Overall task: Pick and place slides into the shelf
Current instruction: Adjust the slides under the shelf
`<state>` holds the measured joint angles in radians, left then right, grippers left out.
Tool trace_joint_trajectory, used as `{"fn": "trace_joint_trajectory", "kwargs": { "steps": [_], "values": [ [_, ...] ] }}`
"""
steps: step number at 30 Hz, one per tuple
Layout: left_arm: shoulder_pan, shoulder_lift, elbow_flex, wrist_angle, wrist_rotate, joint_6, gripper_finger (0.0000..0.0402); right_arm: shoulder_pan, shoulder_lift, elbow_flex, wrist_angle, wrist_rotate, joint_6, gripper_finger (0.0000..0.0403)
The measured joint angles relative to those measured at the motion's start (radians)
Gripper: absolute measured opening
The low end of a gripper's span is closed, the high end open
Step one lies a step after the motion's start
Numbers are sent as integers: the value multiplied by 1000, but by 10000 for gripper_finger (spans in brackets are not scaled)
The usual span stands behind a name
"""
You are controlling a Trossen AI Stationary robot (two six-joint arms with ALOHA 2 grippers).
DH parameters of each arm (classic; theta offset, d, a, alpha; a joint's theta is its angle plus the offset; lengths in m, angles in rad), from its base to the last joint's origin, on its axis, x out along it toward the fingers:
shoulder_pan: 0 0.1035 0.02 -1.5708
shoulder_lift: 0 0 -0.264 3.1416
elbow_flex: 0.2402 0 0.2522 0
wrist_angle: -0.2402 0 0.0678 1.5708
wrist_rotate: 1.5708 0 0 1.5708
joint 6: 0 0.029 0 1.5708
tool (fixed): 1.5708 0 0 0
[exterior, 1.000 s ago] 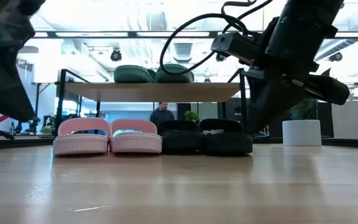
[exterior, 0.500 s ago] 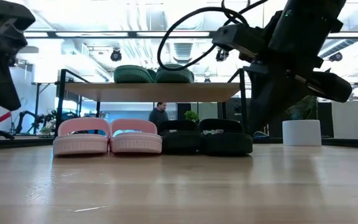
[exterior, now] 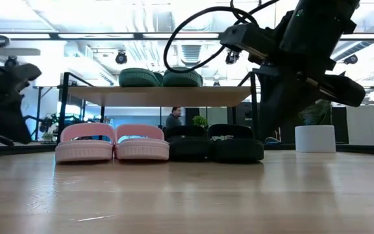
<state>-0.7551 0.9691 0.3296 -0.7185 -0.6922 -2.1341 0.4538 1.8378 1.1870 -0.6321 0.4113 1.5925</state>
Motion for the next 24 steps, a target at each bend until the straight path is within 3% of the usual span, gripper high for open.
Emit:
{"fn": "trace_joint_trajectory", "kwargs": {
  "steps": [4, 10, 18, 24],
  "values": [
    [41, 19, -12, 5, -80, -7, 0, 0, -8, 0, 3, -1, 2, 12],
    [111, 93, -14, 43, -84, -9, 0, 0, -12, 4, 5, -3, 4, 12],
    [187, 214, -69, 318, -128, -5, 0, 0, -12, 15, 9, -2, 4, 12],
    [241, 309, -60, 382, -142, -19, 0, 0, -12, 15, 8, -3, 4, 12]
  ]
}}
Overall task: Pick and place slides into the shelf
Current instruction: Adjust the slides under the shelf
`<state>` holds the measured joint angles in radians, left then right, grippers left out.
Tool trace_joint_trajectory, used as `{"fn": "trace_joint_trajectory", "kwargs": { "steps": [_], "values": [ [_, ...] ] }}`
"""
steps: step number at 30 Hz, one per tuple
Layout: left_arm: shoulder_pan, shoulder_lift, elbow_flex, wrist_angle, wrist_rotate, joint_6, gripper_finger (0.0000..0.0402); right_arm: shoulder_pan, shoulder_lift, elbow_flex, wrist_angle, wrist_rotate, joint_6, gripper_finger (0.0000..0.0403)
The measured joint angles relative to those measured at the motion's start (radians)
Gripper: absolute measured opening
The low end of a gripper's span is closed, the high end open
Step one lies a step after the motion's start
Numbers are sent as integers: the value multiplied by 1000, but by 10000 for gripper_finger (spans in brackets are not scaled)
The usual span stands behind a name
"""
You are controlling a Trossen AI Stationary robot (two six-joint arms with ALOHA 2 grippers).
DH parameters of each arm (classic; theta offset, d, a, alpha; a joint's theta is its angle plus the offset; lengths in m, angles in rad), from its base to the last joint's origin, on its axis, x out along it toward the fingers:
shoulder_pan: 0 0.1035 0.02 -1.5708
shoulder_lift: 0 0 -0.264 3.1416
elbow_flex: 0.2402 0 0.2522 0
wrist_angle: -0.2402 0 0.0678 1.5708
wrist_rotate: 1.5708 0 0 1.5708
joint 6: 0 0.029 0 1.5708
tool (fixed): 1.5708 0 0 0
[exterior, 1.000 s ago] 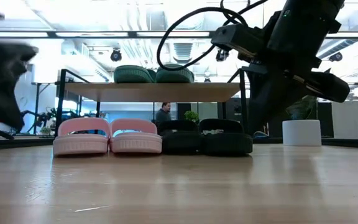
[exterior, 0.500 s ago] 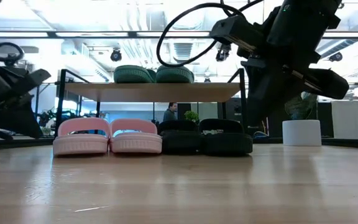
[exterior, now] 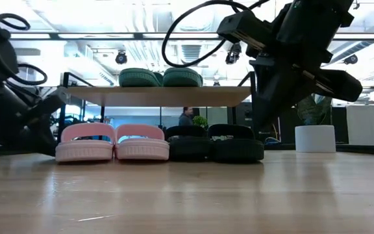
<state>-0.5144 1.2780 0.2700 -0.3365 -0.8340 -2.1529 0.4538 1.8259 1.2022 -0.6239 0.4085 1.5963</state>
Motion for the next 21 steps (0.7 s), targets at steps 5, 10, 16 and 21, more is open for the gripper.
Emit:
{"fn": "trace_joint_trajectory", "kwargs": {
  "steps": [5, 10, 16, 21],
  "values": [
    [34, 34, 19, 22, -40, -8, 0, 0, 0, 1, 0, -14, 3, 12],
    [57, 37, 16, 64, -69, -6, 0, 0, 0, 1, 1, -16, 19, 12],
    [52, -8, 17, 59, 68, 170, 0, 0, 0, 1, 1, -38, 18, 12],
    [21, -81, 30, 16, 98, 222, 0, 2, 0, 1, 17, -50, -10, 12]
  ]
}}
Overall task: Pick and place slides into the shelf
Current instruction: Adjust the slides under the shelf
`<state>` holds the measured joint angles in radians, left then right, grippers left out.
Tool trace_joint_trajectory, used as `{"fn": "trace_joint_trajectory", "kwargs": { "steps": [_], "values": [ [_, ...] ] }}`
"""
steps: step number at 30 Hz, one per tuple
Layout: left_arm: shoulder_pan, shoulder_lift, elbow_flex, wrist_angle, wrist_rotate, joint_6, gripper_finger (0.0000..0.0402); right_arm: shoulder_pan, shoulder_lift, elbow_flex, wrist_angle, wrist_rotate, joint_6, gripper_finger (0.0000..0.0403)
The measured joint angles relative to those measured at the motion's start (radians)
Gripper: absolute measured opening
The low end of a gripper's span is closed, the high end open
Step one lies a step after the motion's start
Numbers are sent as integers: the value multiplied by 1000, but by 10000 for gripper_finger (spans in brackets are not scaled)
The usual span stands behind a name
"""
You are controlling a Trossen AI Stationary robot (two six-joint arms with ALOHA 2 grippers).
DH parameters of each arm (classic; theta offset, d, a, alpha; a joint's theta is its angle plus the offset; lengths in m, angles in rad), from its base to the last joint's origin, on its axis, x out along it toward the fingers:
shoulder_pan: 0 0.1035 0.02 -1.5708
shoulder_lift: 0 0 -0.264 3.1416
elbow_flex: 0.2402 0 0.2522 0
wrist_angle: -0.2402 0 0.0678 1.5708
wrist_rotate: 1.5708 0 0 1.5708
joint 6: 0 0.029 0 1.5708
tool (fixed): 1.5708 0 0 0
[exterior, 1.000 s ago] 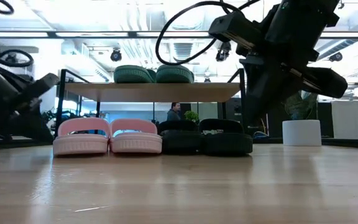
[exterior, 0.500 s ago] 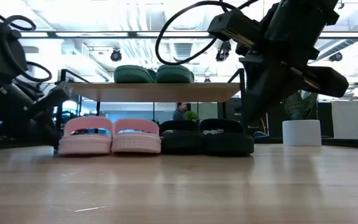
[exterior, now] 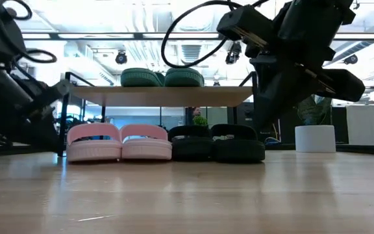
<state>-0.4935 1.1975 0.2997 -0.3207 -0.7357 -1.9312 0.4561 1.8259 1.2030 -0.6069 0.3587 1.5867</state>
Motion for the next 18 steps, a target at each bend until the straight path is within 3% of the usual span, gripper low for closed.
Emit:
{"fn": "trace_joint_trajectory", "kwargs": {
  "steps": [6, 9, 13, 18],
  "values": [
    [-57, -117, 44, -88, 4, 53, 0, 0, 0, 0, 149, -40, -91, 12],
    [-106, -164, 116, -253, 21, 55, 0, -5, 2, 0, 233, -54, -111, 12],
    [-175, -177, 215, -673, 15, -172, 0, -18, 2, 0, 311, -54, -133, 12],
    [-183, -226, 230, -719, -63, -213, 0, -30, 2, 0, 335, -48, -156, 12]
  ]
}}
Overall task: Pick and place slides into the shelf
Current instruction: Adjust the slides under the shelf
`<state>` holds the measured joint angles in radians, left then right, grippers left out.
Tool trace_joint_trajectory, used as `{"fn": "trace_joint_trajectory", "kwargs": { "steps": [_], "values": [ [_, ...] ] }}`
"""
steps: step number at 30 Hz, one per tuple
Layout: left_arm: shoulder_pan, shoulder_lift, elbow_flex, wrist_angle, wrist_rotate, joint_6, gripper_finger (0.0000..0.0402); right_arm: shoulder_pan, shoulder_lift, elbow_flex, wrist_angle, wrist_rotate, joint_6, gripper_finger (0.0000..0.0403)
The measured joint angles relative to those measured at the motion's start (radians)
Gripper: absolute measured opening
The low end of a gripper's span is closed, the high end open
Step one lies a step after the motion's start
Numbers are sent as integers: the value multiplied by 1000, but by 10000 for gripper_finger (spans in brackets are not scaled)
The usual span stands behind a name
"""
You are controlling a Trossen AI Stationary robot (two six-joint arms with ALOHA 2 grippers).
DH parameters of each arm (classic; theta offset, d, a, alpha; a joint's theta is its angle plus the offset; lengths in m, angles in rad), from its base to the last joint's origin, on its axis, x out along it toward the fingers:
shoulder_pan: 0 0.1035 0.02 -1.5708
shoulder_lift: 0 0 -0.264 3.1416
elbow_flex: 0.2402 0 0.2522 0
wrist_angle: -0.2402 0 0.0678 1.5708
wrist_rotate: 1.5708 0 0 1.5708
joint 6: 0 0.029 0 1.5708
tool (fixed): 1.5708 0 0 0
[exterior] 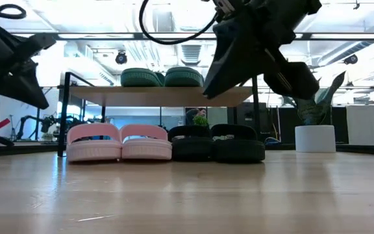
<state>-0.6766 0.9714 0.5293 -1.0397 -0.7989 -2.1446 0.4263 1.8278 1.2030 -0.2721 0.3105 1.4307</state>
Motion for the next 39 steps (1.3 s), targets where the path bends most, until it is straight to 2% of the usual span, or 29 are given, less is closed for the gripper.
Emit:
{"fn": "trace_joint_trajectory", "kwargs": {
  "steps": [5, 20, 28, 34, 39],
  "values": [
    [40, -2, -7, -12, -45, -24, 0, -2, 0, 0, 6, 1, 2, 12],
    [277, -5, -6, -59, -138, -23, 0, -9, 0, 0, 71, 4, 32, 12],
    [310, -5, -24, -36, -226, 10, 0, -36, 1, 0, 172, -37, -47, 12],
    [310, -19, -23, 45, -227, 93, 0, -68, 91, 35, 192, -87, -142, 12],
    [310, -37, -22, 77, -224, 124, 0, -84, 212, 139, 153, -126, -183, 12]
  ]
}}
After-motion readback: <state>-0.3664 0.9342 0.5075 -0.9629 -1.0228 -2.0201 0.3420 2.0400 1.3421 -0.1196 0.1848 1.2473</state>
